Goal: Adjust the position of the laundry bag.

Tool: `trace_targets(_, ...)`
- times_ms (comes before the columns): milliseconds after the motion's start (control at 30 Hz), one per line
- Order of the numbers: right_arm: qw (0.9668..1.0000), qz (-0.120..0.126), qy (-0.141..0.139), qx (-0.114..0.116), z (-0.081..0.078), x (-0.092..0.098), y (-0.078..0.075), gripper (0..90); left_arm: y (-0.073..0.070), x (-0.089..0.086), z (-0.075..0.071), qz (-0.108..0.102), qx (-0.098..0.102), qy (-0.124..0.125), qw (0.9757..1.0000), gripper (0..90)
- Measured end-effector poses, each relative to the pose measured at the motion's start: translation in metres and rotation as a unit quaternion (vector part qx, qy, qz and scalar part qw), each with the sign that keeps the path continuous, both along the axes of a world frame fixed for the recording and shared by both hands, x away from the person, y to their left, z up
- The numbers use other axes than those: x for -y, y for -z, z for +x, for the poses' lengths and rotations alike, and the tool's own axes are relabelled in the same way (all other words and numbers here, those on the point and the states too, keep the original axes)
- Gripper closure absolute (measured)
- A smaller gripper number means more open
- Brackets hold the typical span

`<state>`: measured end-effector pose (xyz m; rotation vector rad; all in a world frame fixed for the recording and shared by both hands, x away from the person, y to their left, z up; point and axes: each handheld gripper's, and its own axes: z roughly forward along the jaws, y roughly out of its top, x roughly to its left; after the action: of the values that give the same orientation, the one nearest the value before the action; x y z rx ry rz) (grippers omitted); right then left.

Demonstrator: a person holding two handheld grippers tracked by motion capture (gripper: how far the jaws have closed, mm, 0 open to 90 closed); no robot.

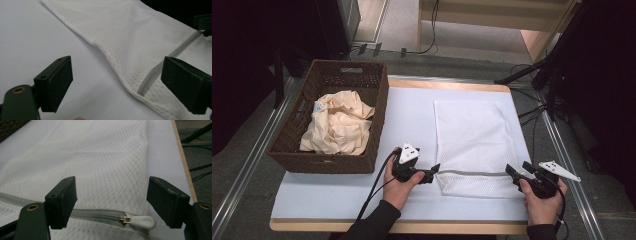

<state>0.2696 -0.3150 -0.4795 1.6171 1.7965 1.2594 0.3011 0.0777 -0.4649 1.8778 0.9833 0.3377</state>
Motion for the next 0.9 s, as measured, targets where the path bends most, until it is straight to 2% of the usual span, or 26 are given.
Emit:
trace_targets(67,0.9999,0.000,0.005,-0.014,0.004,0.001,0.003,26.2,0.001,0.004,0.004,0.004,-0.004,-0.001,1.0000,12.2)
trace_targets(133,0.9996,-0.003,0.012,-0.024,0.007,0.003,0.006,27.9,0.004,0.016,0.013,0.011,-0.013,-0.007,0.9998,13.5)
trace_targets(167,0.9996,-0.003,0.012,-0.024,0.007,0.003,0.006,27.9,0.004,0.016,0.013,0.011,-0.013,-0.007,0.9998,13.8)
trace_targets(200,0.9995,0.000,0.013,-0.029,0.007,0.004,0.007,33.0,0.005,0.023,0.018,0.016,-0.024,-0.006,0.9996,14.2)
trace_targets(267,0.9996,-0.013,0.003,-0.027,0.006,0.003,0.007,42.5,0.006,0.030,0.022,0.018,-0.025,-0.011,0.9994,14.8)
trace_targets(333,0.9989,-0.021,0.003,-0.042,0.007,0.003,0.008,45.0,0.008,0.036,0.024,0.024,-0.029,-0.015,0.9992,15.8)
trace_targets(367,0.9989,-0.021,0.003,-0.042,0.007,0.003,0.008,45.0,0.008,0.036,0.024,0.024,-0.029,-0.015,0.9992,16.8)
trace_targets(433,0.9986,-0.028,0.001,-0.045,0.007,0.001,0.008,46.5,0.010,0.043,0.027,0.047,-0.037,-0.029,0.9978,19.5)
trace_targets(500,0.9984,-0.033,0.000,-0.047,0.007,0.001,0.008,47.1,0.011,0.045,0.028,0.050,-0.041,-0.033,0.9974,22.6)
trace_targets(567,0.9977,-0.043,0.001,-0.053,0.008,-0.002,0.010,49.7,0.012,0.046,0.029,0.053,-0.040,-0.030,0.9974,26.7)
trace_targets(667,0.9973,-0.045,0.000,-0.059,0.009,-0.003,0.010,51.4,0.013,0.049,0.030,0.056,-0.049,-0.024,0.9969,36.9)
trace_targets(733,0.9967,-0.057,0.000,-0.059,0.010,-0.004,0.011,53.9,0.014,0.051,0.031,0.071,-0.061,-0.026,0.9953,43.9)
trace_targets(833,0.9961,-0.065,0.002,-0.060,0.009,-0.007,0.011,58.1,0.014,0.053,0.031,0.079,-0.057,-0.033,0.9947,49.8)
trace_targets(900,0.9955,-0.074,0.001,-0.058,0.009,-0.008,0.011,64.2,0.014,0.054,0.031,0.091,-0.051,-0.041,0.9937,56.2)
